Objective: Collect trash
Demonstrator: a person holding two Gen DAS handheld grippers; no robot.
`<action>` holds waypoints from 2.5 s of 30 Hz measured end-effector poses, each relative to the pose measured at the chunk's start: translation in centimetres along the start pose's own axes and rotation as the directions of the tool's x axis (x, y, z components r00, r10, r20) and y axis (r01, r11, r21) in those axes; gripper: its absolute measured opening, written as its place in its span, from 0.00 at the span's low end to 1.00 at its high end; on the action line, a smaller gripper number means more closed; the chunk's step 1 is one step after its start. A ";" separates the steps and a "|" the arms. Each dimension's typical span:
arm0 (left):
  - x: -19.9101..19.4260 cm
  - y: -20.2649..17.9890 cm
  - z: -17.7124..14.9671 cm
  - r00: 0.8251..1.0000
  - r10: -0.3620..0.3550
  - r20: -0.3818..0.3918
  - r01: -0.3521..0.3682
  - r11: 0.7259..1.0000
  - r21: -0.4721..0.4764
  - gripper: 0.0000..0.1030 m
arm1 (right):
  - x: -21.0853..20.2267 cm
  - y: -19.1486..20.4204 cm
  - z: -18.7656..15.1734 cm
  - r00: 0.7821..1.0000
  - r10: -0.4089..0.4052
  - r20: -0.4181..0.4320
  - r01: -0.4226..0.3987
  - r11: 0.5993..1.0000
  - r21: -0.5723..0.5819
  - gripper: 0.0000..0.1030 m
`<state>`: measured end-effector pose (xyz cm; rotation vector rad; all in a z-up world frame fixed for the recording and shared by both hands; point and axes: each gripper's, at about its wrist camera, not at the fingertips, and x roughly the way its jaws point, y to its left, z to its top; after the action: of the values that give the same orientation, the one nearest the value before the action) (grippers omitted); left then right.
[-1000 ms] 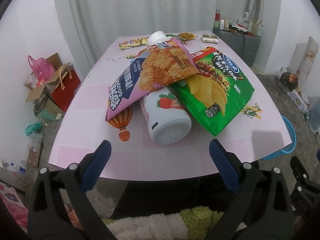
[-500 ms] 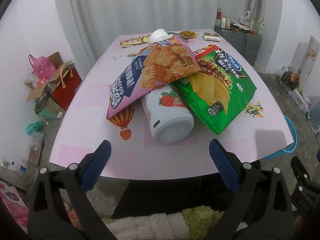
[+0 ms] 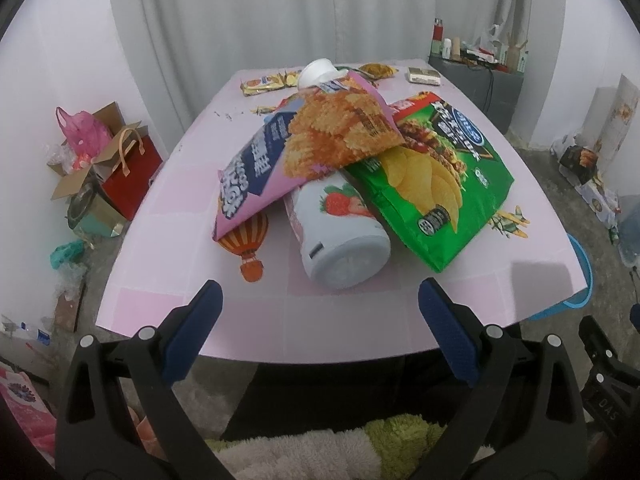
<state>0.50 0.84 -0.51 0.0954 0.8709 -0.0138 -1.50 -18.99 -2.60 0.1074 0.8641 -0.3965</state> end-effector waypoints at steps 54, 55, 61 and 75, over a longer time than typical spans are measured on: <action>10.6 0.7 0.3 0.907 0.006 0.421 -0.321 0.656 0.683 0.13 | 8.0 1.5 2.9 0.868 0.477 -0.139 -0.403 0.840 0.363 0.94; 10.5 0.8 0.2 0.904 0.004 0.427 -0.320 0.669 0.671 0.10 | 8.1 1.4 2.9 0.858 0.497 -0.131 -0.419 0.823 0.383 0.94; 9.5 1.9 0.8 0.898 -0.001 0.440 -0.290 0.749 0.596 0.02 | 8.9 1.7 3.4 0.768 0.637 -0.071 -0.537 0.700 0.471 0.85; 4.3 6.7 5.1 0.912 -0.087 0.400 -0.052 0.945 0.323 0.00 | 14.2 3.0 5.5 0.616 0.787 0.027 -0.619 0.462 0.635 0.60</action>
<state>7.52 7.15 0.04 0.3845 0.4395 -0.1912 11.88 -21.86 -9.99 1.1270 0.8536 0.1905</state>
